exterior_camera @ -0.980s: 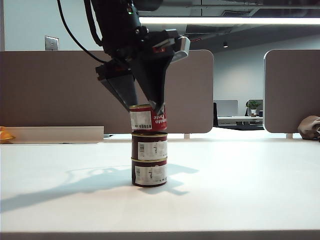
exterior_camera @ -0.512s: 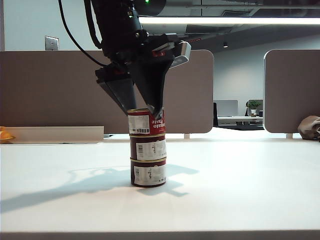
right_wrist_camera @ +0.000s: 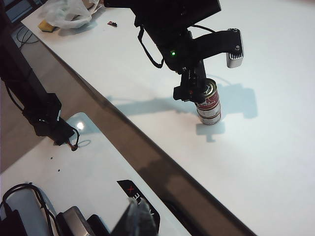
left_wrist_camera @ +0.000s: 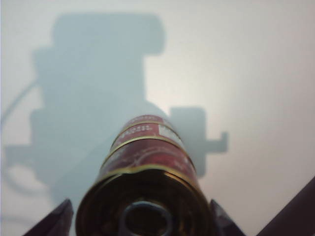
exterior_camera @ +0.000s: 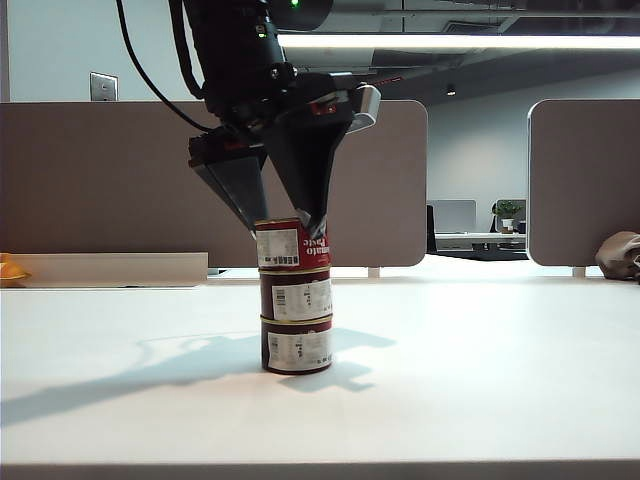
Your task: Pick up the cans one by one and stack them together.
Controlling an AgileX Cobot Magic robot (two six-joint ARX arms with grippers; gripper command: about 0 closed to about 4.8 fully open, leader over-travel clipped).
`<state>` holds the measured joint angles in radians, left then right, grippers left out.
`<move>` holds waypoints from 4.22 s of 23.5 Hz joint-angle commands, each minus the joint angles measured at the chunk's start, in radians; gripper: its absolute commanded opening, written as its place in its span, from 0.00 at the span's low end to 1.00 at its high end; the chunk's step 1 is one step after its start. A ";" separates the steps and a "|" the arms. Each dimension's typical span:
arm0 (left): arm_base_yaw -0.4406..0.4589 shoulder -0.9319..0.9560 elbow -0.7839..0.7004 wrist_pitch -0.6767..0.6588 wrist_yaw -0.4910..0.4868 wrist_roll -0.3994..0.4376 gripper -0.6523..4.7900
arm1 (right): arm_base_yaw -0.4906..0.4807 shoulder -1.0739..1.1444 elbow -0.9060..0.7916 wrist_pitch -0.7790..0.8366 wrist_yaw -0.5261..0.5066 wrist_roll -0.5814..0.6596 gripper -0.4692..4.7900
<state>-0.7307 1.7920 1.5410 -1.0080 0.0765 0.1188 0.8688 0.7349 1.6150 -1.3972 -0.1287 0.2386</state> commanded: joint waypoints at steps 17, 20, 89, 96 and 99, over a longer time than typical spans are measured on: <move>-0.131 -0.304 0.341 -0.145 -0.079 -0.079 0.11 | -0.001 -0.084 0.002 0.031 0.182 -0.169 0.08; -0.131 -0.422 0.341 -0.130 -0.155 -0.112 0.11 | -0.001 -0.151 0.002 0.083 0.190 -0.194 0.08; -0.112 -1.152 -0.996 0.666 -0.037 -0.172 0.11 | -0.181 -0.523 -1.312 1.102 0.223 -0.202 0.08; 0.116 -1.178 -0.996 0.665 0.021 -0.172 0.11 | -0.425 -0.523 -1.312 1.102 0.223 -0.202 0.08; 0.223 -1.218 -0.996 0.665 0.007 -0.172 0.11 | -0.536 -0.523 -1.312 1.102 0.223 -0.202 0.08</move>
<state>-0.5484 0.5957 0.5430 -0.3550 0.0937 -0.0566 0.3672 0.2108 0.3016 -0.3050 0.0933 0.0334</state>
